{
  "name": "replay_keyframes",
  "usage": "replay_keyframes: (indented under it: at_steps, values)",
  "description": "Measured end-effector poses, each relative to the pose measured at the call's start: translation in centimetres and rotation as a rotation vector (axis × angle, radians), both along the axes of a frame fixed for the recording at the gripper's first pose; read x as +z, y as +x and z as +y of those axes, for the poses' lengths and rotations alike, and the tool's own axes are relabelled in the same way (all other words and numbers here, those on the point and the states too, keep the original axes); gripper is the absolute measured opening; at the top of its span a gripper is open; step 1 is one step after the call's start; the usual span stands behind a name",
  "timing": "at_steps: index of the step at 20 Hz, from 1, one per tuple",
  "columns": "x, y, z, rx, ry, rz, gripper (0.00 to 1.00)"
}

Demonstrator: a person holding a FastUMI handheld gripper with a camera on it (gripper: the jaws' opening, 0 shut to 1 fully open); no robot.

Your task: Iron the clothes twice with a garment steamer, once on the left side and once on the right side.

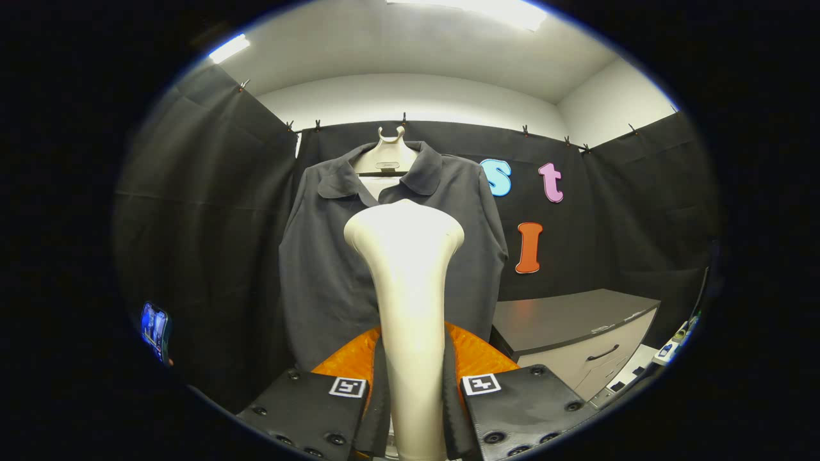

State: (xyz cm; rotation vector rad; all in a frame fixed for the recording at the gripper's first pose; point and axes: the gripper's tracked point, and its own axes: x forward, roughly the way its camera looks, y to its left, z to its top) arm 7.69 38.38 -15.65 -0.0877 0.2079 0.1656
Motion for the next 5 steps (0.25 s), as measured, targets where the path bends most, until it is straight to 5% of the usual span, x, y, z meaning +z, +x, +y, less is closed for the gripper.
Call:
replay_keyframes:
  at_steps: [5]
  values:
    - [0.56, 0.09, -0.58, -0.010, 0.000, -0.003, 0.41]
